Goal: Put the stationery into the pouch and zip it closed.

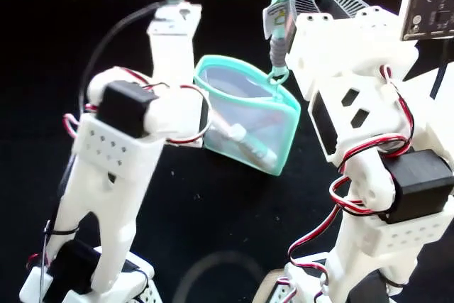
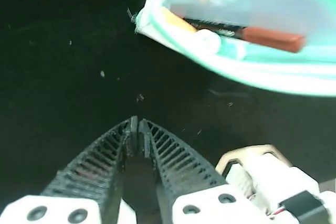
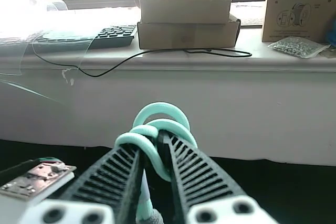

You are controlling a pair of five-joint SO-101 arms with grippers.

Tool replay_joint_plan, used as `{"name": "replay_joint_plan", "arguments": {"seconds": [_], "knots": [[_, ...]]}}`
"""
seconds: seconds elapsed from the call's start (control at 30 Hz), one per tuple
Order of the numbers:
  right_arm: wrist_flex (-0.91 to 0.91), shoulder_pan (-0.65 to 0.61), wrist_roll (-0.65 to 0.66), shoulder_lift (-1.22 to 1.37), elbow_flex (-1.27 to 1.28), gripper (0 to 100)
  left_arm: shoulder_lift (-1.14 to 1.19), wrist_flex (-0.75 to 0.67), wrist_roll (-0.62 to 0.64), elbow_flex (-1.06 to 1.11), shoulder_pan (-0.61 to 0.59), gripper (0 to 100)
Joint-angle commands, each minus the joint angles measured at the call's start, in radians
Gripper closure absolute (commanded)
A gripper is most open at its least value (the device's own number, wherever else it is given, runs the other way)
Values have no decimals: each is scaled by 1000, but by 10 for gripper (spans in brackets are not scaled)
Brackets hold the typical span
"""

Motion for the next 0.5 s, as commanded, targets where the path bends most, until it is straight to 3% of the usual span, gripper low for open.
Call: {"name": "replay_joint_plan", "arguments": {"seconds": [0.0, 0.17, 0.47], "knots": [[-33, -2, 2, -22, -2, 993, -13, -150, 2, 143, -1, 992], [-27, -2, 2, -22, -8, 993, -12, -373, 3, 308, -4, 992], [13, -10, 2, -27, -12, 993, -7, -551, 3, 361, -10, 993]]}}
